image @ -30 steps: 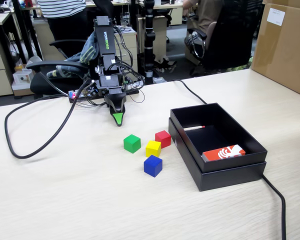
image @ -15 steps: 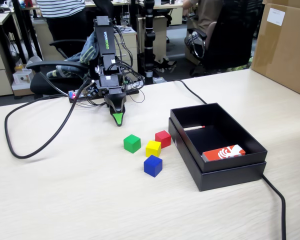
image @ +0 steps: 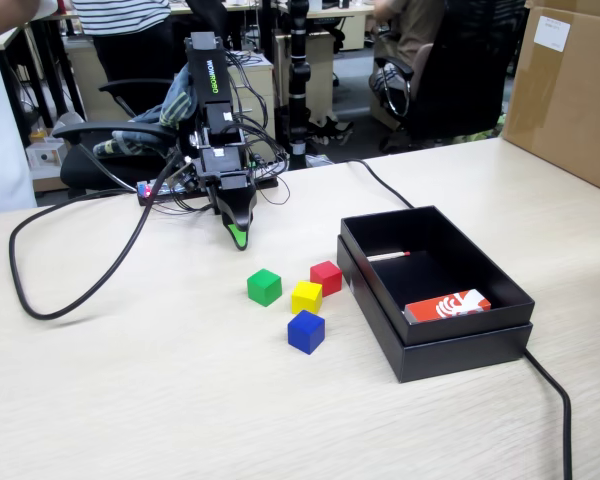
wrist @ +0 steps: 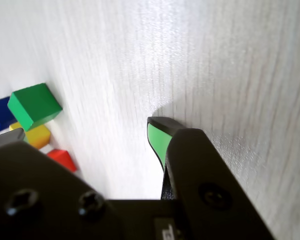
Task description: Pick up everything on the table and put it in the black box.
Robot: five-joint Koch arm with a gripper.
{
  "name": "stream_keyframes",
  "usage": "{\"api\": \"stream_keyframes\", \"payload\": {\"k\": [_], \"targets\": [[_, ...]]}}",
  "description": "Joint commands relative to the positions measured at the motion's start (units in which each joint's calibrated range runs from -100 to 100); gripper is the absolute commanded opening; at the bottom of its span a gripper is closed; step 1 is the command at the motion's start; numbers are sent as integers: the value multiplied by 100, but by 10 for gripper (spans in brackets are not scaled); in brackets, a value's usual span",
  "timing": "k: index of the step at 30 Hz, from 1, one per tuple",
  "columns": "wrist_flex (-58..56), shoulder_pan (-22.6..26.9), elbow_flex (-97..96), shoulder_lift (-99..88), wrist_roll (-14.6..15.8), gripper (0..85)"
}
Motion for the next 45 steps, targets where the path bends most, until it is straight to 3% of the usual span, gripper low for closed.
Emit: {"api": "stream_keyframes", "payload": {"k": [1, 7, 9, 18, 30, 32, 36, 45], "targets": [[-748, 15, 1031, 616, 117, 473], [-2554, 49, 3814, 3026, 83, 468], [-2856, 68, 4394, 3691, -59, 452], [-3159, 49, 6044, 5848, -376, 451], [-3176, 117, 7087, 7960, -454, 447], [-3176, 117, 7159, 8109, -449, 420], [-3124, 49, 7268, 8281, -298, 189], [-3694, 249, 7495, 6227, -264, 164]]}}
